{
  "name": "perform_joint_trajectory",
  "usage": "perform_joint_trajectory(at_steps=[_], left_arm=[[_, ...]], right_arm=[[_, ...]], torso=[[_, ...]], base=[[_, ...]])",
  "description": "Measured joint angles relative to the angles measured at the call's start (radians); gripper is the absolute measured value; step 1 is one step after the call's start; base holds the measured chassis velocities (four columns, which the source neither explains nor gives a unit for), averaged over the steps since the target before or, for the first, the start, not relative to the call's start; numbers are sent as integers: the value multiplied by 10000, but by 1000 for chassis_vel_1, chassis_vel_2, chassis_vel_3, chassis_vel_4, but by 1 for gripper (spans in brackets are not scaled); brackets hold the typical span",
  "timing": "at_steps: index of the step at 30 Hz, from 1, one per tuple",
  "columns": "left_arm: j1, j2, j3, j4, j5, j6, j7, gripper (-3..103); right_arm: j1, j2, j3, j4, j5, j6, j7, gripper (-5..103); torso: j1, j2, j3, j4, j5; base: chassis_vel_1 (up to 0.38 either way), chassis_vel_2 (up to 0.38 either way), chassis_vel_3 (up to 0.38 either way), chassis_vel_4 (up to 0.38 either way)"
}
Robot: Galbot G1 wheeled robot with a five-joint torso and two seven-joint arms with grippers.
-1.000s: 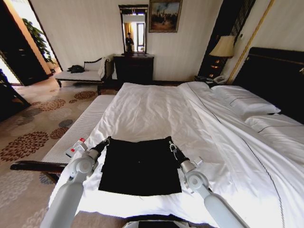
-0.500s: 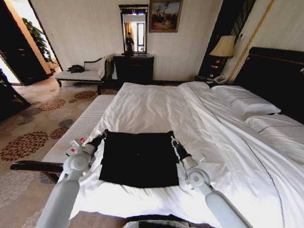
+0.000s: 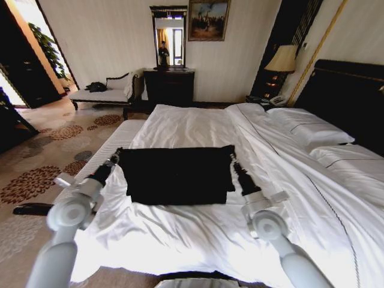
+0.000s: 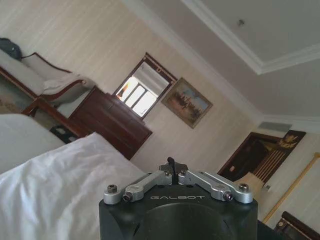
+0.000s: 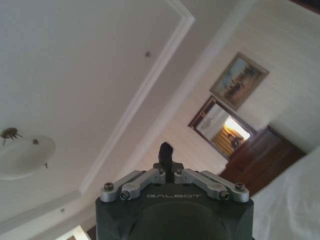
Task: Fold the clothes on the bed.
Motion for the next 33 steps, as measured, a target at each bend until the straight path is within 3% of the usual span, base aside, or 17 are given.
perform_joint_trajectory(at_steps=[7,12,15,16,17,20,23,25,26,28,29,31,33], left_arm=[[1049,-68,-581,-1190,-206,18,-97,0],[1989,-11,-1313,-2382,-651,80,-286,0],[2361,213,-1962,-2592,-1279,315,-891,0],[2370,253,-1976,-2593,-1331,376,-999,0],[2370,253,-1976,-2593,-1331,376,-999,0],[2149,430,-1219,-2468,-959,759,-1426,0],[1867,492,-651,-1909,-477,905,-1496,0],[1145,606,279,-484,181,977,-1472,0],[1145,606,279,-484,181,977,-1472,0],[153,668,1154,1184,731,957,-1361,0],[153,668,1154,1184,731,957,-1361,0],[-1273,579,2390,3329,1554,652,-1160,0],[-2040,405,2992,4536,1971,417,-1029,0]], right_arm=[[-936,40,616,944,-387,168,69,2],[-1650,64,1097,2267,-820,149,993,2],[-1885,-71,1383,2448,-958,-789,3381,2],[-1837,-110,1384,2449,-921,-1025,3867,2],[-1837,-110,1384,2449,-921,-1025,3867,2],[-1148,-316,837,2444,-777,-2172,5836,2],[-691,-356,315,2374,-772,-2494,6179,2],[336,-363,-560,1082,-735,-2768,6269,2],[336,-363,-560,1082,-735,-2768,6269,2],[1499,-287,-1394,-573,-738,-2788,5946,2],[1499,-287,-1394,-573,-738,-2788,5946,2],[2971,-46,-2479,-2948,-848,-2655,5336,2],[3640,174,-3013,-4124,-939,-2504,4959,2]], torso=[[0,0,1,-1,0],[-1,0,-1,0,-2],[-3,1,-1,0,0],[-3,0,-1,0,0],[-3,0,-1,0,0],[0,0,1,1,2],[0,0,1,-1,3],[-1,0,1,-2,-1],[-1,0,1,-2,-1],[-1,-1,2,3,-1],[-1,-1,2,3,-1],[5,-4,6,3,-2],[9,-6,8,0,2]], base=[[0,0,0,0],[0,0,0,0],[0,0,0,0],[0,0,0,0],[0,0,0,0],[0,0,0,0],[0,0,0,0],[0,0,0,0],[0,0,0,0],[0,0,0,0],[0,0,0,0],[0,0,0,0],[0,0,0,0]])
